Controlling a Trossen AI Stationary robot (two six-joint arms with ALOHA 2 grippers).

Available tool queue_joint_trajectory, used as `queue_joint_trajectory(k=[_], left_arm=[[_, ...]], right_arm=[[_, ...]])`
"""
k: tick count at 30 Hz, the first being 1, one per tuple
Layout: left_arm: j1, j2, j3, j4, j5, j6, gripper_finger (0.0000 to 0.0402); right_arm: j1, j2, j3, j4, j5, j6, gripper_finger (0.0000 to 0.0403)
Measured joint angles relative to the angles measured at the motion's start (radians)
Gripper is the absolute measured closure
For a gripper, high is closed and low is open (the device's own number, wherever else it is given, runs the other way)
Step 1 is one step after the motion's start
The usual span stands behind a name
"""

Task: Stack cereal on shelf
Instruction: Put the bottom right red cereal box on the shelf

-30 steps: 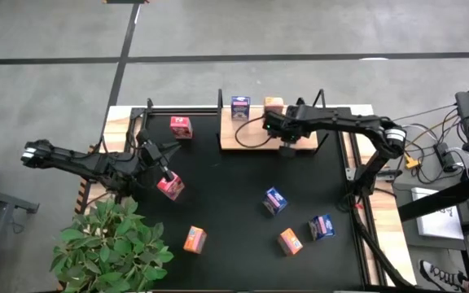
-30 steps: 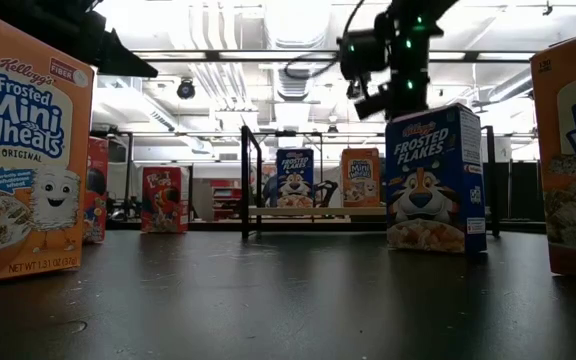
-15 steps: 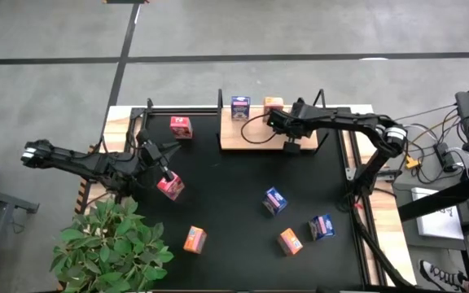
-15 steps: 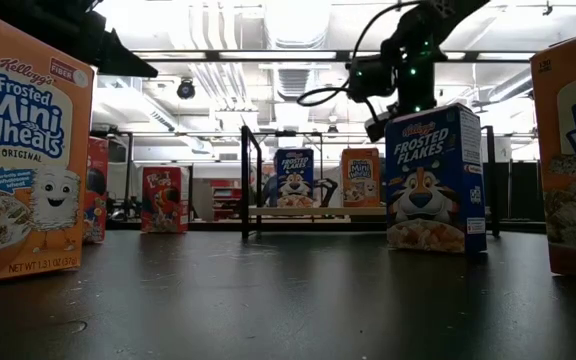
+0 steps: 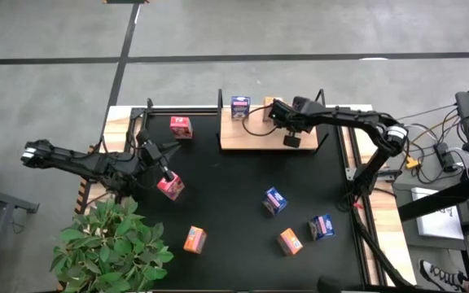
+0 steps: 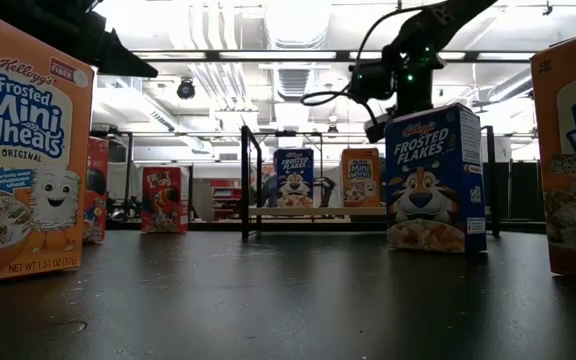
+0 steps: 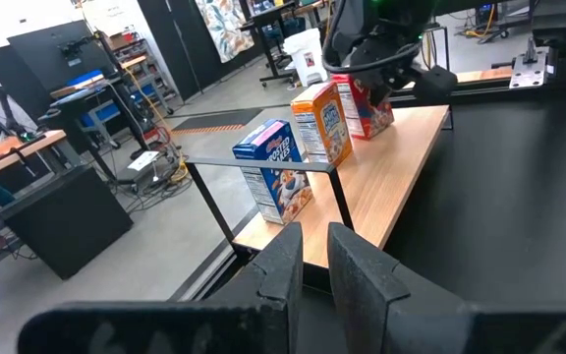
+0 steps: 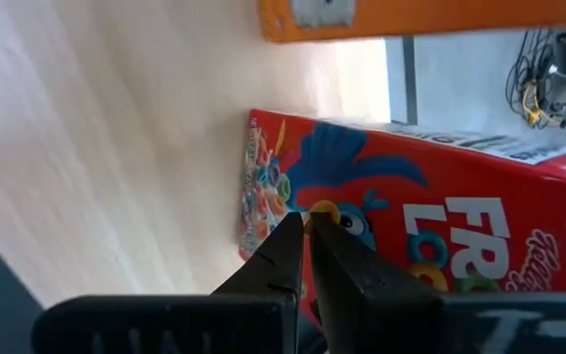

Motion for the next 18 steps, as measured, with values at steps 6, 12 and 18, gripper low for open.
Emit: queue_joint_trajectory(k=[6,12,18], left_arm=[[0.000,0.000,0.000,0.000,0.000,0.000,0.0366],[0.000,0.000,0.000,0.000,0.000,0.000,0.0366],[0.000,0.000,0.000,0.000,0.000,0.000,0.0366]], right_arm=[[-0.028,0.000,0.000,0.000,0.001,-0.037,0.0390],[-0.038,0.000,0.000,0.007,0.004,-0.060,0.0390],[-0.039,0.000,0.000,0.018,0.055,-0.115,0.0390]])
